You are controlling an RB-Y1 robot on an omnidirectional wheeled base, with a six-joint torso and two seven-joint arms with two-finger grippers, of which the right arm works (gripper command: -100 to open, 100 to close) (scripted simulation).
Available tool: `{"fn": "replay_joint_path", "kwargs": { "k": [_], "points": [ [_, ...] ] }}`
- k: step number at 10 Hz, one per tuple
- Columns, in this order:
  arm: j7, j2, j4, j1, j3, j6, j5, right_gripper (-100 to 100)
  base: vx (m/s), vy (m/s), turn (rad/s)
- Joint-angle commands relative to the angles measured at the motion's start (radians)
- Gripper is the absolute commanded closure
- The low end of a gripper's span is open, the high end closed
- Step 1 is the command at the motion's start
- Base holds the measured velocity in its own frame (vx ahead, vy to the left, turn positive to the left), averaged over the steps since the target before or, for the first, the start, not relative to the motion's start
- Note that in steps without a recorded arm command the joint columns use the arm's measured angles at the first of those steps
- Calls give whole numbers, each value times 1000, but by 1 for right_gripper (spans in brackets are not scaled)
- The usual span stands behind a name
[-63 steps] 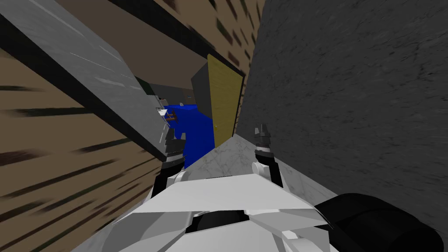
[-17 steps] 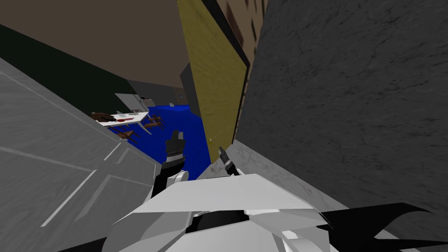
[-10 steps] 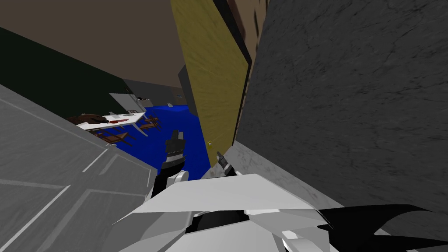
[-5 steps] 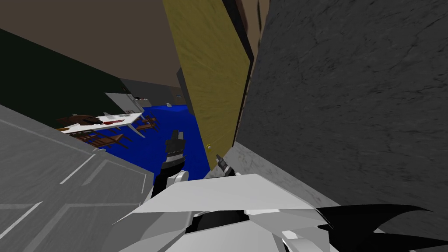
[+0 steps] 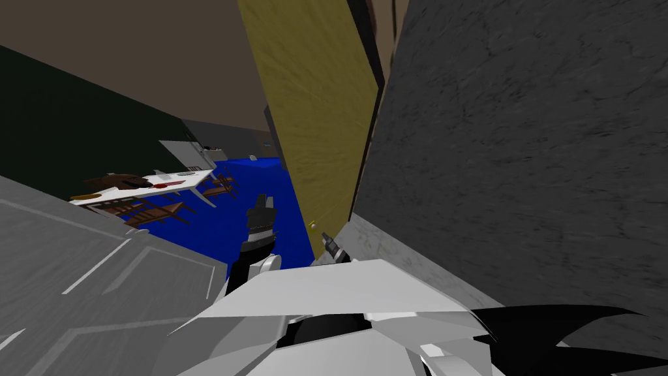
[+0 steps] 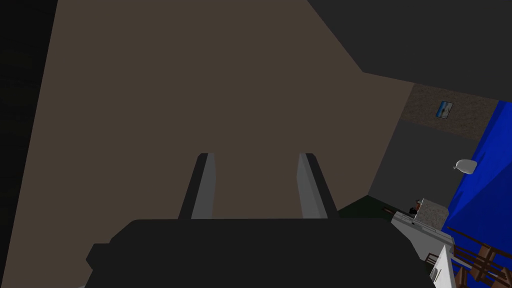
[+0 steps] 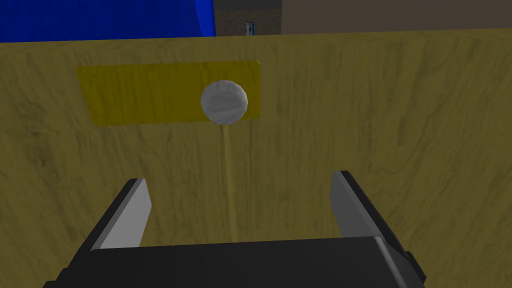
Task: Push the door open
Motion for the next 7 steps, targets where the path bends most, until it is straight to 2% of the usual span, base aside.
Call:
{"fn": "replay_joint_path", "kwargs": {
  "k": [1,7],
  "points": [
    [2,5,7,0,-4,-4,1,-100,149,120,16],
    [11,29,47,-1,-23,-21,3,-100,134,131,34]
  ]
}}
